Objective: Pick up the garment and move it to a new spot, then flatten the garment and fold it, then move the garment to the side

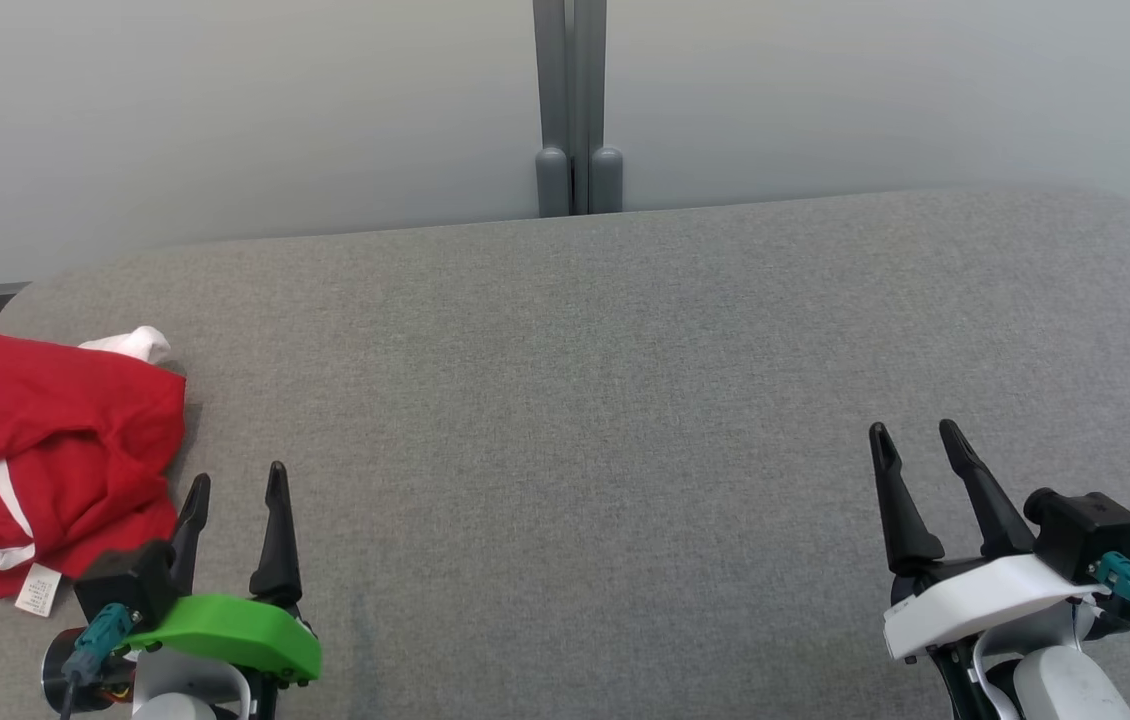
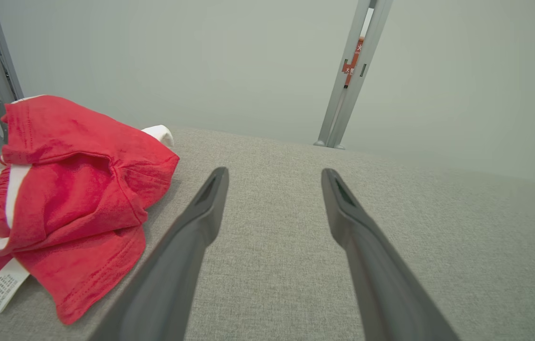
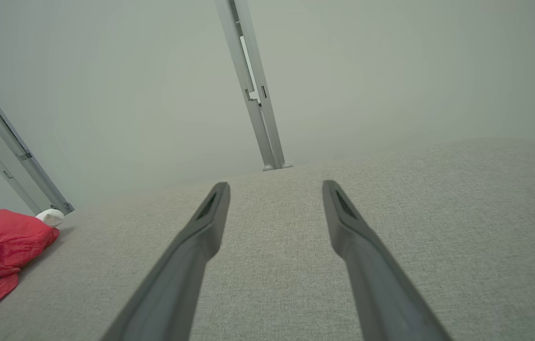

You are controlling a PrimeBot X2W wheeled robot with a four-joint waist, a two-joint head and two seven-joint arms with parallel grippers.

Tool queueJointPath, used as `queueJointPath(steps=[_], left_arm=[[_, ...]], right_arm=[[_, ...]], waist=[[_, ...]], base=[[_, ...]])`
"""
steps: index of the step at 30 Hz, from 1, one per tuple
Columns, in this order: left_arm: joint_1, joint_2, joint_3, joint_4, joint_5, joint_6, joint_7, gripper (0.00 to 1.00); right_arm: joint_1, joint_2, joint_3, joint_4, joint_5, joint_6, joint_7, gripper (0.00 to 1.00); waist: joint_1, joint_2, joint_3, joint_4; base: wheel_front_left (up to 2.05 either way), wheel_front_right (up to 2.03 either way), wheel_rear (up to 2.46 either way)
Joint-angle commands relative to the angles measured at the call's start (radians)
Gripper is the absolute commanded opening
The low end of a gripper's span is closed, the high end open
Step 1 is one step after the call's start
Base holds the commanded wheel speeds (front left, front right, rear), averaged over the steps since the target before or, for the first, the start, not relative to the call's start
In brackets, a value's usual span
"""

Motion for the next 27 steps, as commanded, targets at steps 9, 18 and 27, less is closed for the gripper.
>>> queueJointPath(steps=[9, 18, 27], left_arm=[[-0.029, 0.009, -0.005, 0.033, 0.072, 0.007, -0.027, 1.0], [-0.036, 0.006, -0.008, 0.058, 0.117, 0.009, -0.044, 1.0], [-0.045, 0.0, -0.007, 0.077, 0.152, 0.016, -0.06, 1.0]], right_arm=[[0.014, -0.002, -0.003, 0.014, -0.063, 0.001, -0.029, 1.0], [0.018, -0.005, 0.002, 0.026, -0.105, 0.001, -0.046, 1.0], [0.024, -0.011, 0.002, 0.022, -0.15, 0.001, -0.061, 1.0]], waist=[[0.0, 0.0, -0.004, 0.002], [0.0, 0.0, -0.005, 0.004], [0.0, 0.0, -0.003, 0.029]], base=[[0.0, 0.0, 0.0], [0.0, 0.0, 0.0], [0.0, 0.0, 0.0]])
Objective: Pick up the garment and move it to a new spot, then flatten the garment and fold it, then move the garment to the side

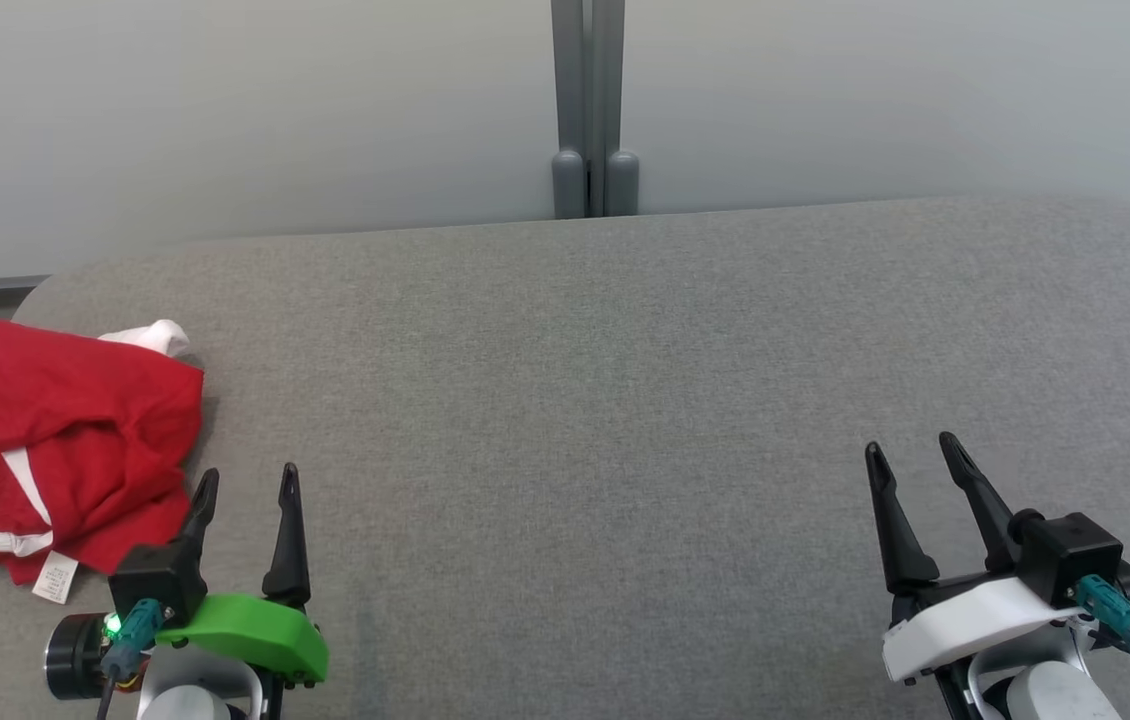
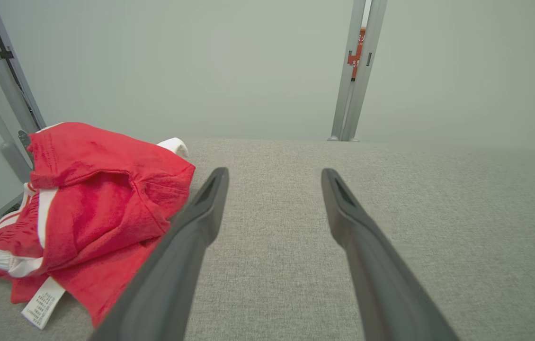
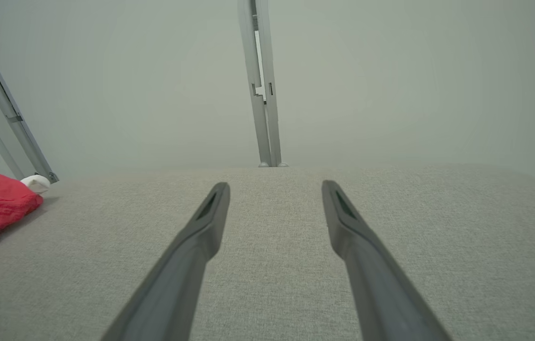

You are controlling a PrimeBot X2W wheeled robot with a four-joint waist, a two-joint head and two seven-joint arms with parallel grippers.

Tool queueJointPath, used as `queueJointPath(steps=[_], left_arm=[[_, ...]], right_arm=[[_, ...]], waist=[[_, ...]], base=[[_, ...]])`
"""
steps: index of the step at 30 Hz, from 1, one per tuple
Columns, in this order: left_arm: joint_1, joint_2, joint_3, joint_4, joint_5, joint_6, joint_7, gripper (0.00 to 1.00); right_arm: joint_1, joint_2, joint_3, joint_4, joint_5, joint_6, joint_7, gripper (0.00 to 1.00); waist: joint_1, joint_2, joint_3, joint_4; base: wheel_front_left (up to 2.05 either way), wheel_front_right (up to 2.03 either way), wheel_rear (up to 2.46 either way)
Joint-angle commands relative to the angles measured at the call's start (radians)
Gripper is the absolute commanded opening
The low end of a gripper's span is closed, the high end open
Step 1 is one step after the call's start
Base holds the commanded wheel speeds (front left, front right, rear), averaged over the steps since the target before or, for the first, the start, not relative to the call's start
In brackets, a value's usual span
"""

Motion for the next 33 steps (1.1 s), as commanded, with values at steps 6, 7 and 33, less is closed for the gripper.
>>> queueJointPath(steps=[6, 7, 33], left_arm=[[-0.027, -0.001, 0.017, 0.005, -0.003, 0.009, -0.008, 1.0], [-0.028, 0.001, 0.021, 0.006, -0.006, 0.011, -0.008, 1.0], [-0.094, -0.017, 0.057, 0.017, -0.037, -0.004, -0.007, 1.0]], right_arm=[[-0.004, -0.009, 0.018, -0.019, -0.009, 0.0, -0.007, 1.0], [-0.008, -0.008, 0.022, -0.022, -0.006, 0.0, -0.005, 1.0], [-0.108, -0.04, 0.061, -0.116, -0.018, 0.0, 0.051, 1.0]], waist=[[0.0, -0.0001, 0.011, 0.085], [0.0, -0.0001, 0.014, 0.102], [0.0, -0.0001, 0.171, 0.319]], base=[[0.0, 0.0, 0.0], [0.0, 0.0, 0.0], [0.0, 0.0, 0.0]])
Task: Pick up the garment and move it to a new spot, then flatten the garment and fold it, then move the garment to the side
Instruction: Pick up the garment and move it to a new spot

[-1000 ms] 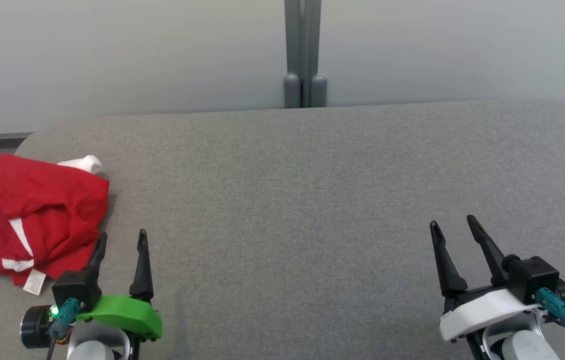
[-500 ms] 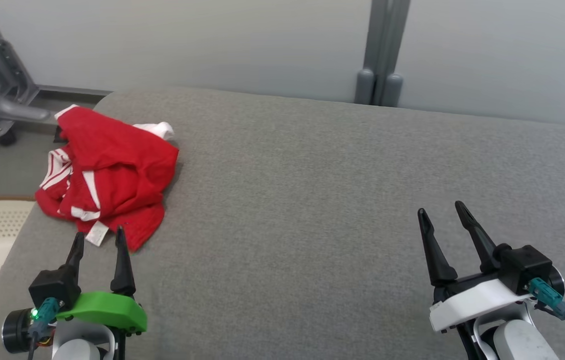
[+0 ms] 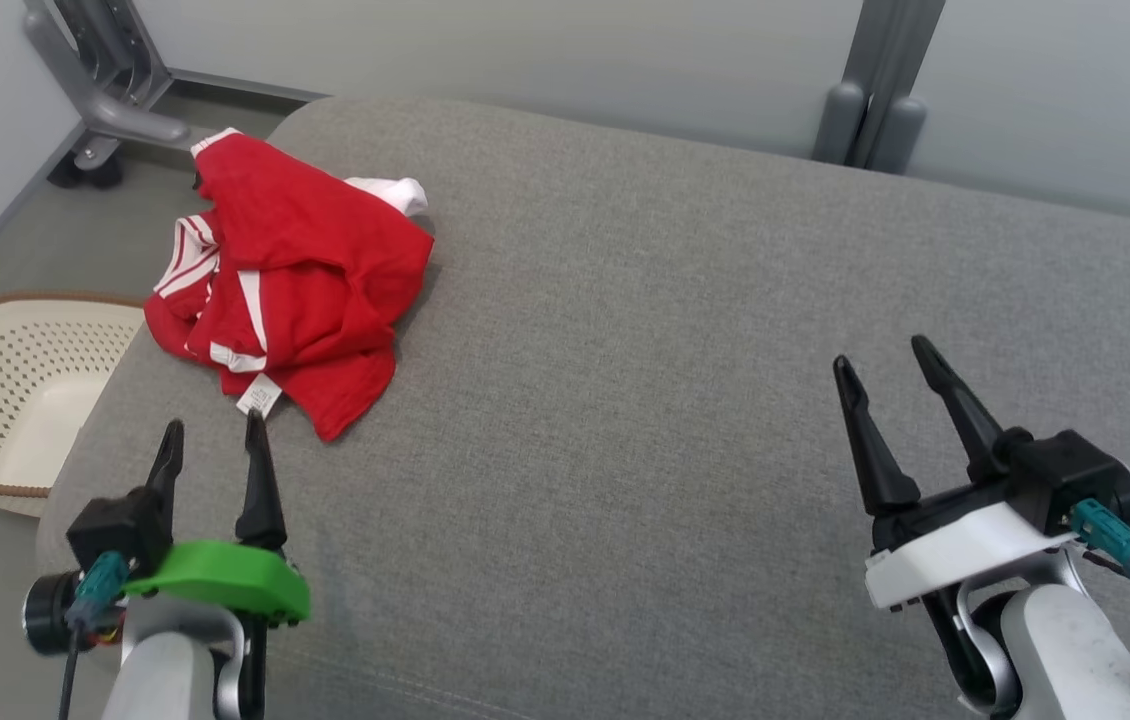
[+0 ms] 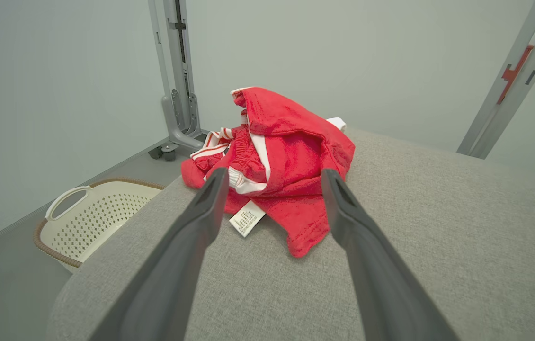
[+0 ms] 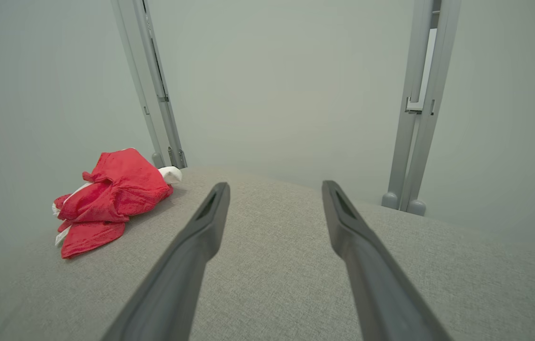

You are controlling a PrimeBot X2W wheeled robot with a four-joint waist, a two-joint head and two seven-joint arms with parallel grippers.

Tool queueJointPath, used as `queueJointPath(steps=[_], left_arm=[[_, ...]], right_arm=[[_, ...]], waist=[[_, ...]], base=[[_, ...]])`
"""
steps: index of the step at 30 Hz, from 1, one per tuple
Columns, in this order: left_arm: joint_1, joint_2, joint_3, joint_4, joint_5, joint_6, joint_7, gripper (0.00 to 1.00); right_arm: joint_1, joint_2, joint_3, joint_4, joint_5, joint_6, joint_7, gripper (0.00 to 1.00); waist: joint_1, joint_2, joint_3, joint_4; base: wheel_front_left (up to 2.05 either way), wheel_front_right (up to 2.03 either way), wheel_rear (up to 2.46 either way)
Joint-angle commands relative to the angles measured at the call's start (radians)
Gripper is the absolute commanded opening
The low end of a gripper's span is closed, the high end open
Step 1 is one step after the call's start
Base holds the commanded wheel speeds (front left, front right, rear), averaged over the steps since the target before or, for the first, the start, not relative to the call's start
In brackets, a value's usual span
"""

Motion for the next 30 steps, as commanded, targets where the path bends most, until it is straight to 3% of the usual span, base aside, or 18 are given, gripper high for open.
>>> queueJointPath(steps=[1, 9, 17, 18, 20, 26, 30], left_arm=[[-0.055, -0.009, -0.014, 0.017, -0.013, -0.012, 0.0, 1.0], [-0.311, -0.019, -0.048, 0.28, -0.085, -0.054, 0.098, 1.0], [-0.498, 0.02, -0.021, 0.566, -0.159, -0.071, 0.158, 1.0], [-0.508, 0.022, -0.019, 0.593, -0.165, -0.072, 0.166, 0.94], [-0.525, 0.03, -0.018, 0.64, -0.175, -0.074, 0.167, 0.0], [-0.533, 0.058, -0.025, 0.69, -0.179, -0.079, 0.058, 0.0], [-0.516, 0.092, -0.007, 0.636, -0.17, -0.074, 0.004, 0.0]], right_arm=[[-0.027, -0.014, 0.0, -0.014, -0.002, 0.0, 0.012, 1.0], [-0.117, -0.063, 0.013, -0.078, -0.008, 0.0, 0.051, 1.0], [-0.151, -0.08, 0.003, -0.09, -0.003, 0.0, 0.055, 1.0], [-0.153, -0.082, 0.001, -0.089, -0.002, 0.0, 0.052, 1.0], [-0.157, -0.084, -0.005, -0.087, 0.0, 0.0, 0.049, 1.0], [-0.151, -0.081, -0.028, -0.078, -0.006, 0.0, 0.037, 1.0], [-0.129, -0.071, -0.039, -0.067, -0.008, 0.0, 0.028, 1.0]], waist=[[0.0, 0.0, 0.09, -0.025], [0.0, 0.0, 0.286, -0.112], [0.0, 0.0, 0.378, -0.157], [0.0, 0.0, 0.38, -0.158], [0.0, 0.0, 0.38, -0.16], [0.0, 0.0, 0.338, -0.152], [0.0, 0.0, 0.282, -0.15]], base=[[0.0, 0.0, 0.0], [0.0, 0.0, 0.0], [0.0, 0.0, 0.0], [0.0, 0.0, 0.0], [0.0, 0.0, 0.0], [0.0, 0.0, 0.0], [0.0, 0.0, 0.0]])
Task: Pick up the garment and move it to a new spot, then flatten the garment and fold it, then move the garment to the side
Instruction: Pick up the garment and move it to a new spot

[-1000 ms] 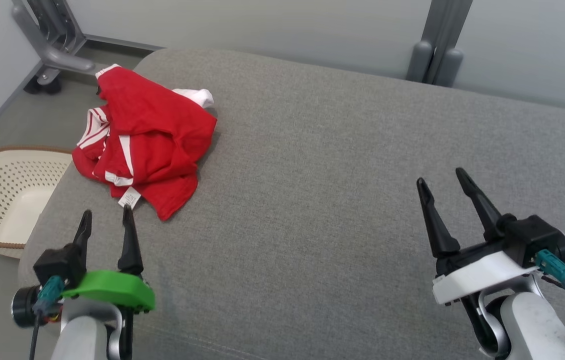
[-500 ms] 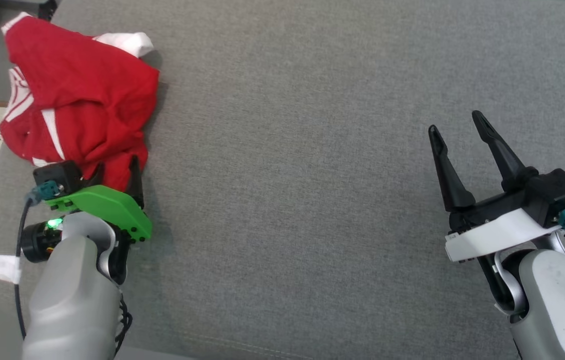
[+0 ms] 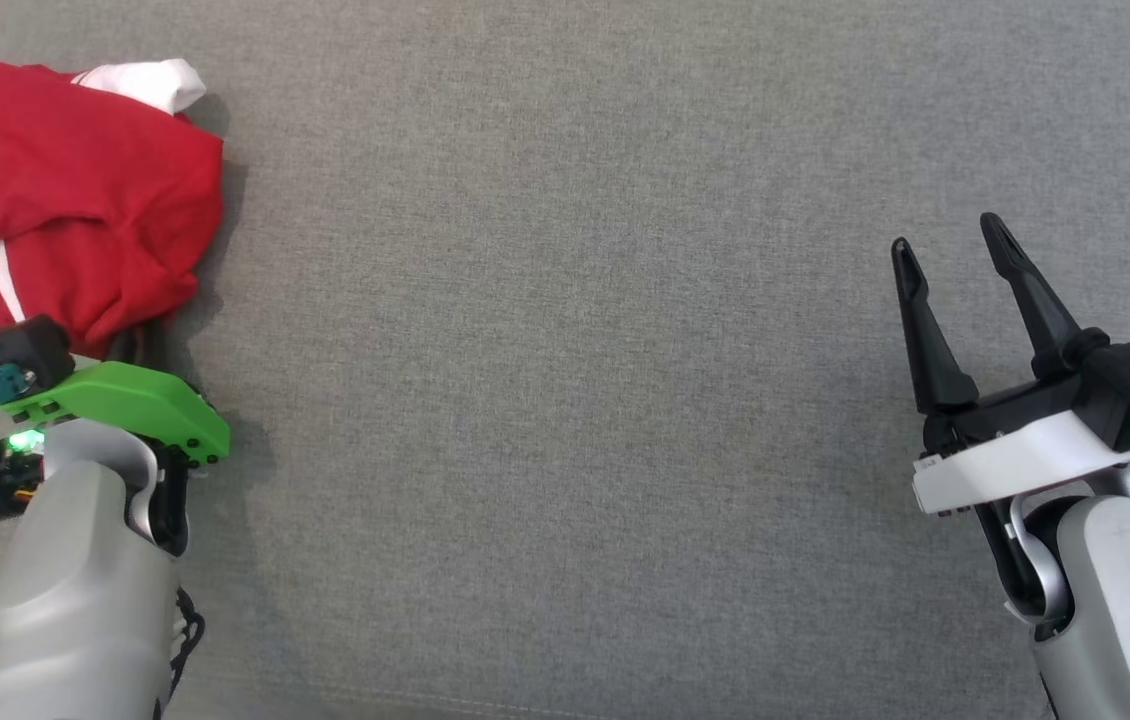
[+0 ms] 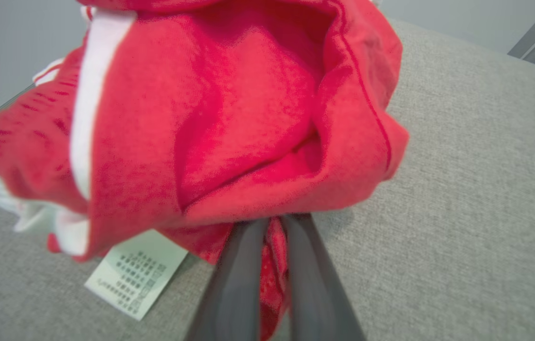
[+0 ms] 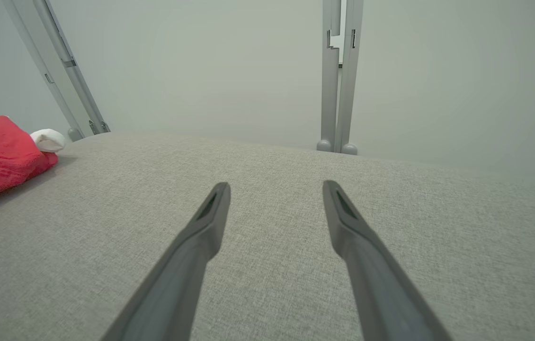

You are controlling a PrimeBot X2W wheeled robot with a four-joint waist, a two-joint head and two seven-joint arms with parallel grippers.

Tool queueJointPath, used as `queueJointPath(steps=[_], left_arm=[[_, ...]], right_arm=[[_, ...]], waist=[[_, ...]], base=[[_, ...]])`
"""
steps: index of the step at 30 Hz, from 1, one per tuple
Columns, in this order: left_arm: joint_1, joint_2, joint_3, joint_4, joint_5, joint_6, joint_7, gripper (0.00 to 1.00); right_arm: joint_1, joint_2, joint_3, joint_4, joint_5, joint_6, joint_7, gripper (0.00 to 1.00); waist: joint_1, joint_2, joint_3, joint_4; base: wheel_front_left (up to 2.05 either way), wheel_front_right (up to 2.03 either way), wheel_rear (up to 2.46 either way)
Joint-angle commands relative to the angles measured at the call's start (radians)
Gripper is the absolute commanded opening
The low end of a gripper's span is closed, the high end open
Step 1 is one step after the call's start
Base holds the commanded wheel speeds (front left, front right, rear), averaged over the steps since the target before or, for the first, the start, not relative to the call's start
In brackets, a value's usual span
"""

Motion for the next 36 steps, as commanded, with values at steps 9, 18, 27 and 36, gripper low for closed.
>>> queueJointPath(steps=[9, 18, 27, 36], left_arm=[[0.222, 0.016, 0.081, -0.457, 0.086, 0.065, -0.011, 0.0], [0.377, -0.051, -0.044, -0.791, 0.156, 0.048, 0.031, 0.0], [0.282, -0.113, -0.334, -0.833, 0.155, 0.008, 0.118, 0.0], [0.111, -0.117, -0.686, -0.78, 0.027, 0.018, 0.098, 0.0]], right_arm=[[0.086, 0.042, 0.001, 0.039, 0.011, 0.0, -0.027, 1.0], [0.134, 0.069, 0.004, 0.031, 0.019, 0.0, -0.036, 1.0], [0.096, 0.095, 0.014, 0.036, 0.027, 0.0, -0.05, 1.0], [0.05, 0.129, 0.034, 0.084, 0.055, 0.0, -0.08, 1.0]], waist=[[0.0, 0.0, -0.215, -0.019], [0.0, 0.0, -0.265, -0.127], [0.0, 0.0, -0.18, -0.328], [0.0, 0.0, -0.06, -0.525]], base=[[0.0, 0.0, 0.0], [0.0, 0.0, 0.0], [0.0, 0.0, 0.0], [0.0, 0.0, 0.0]])
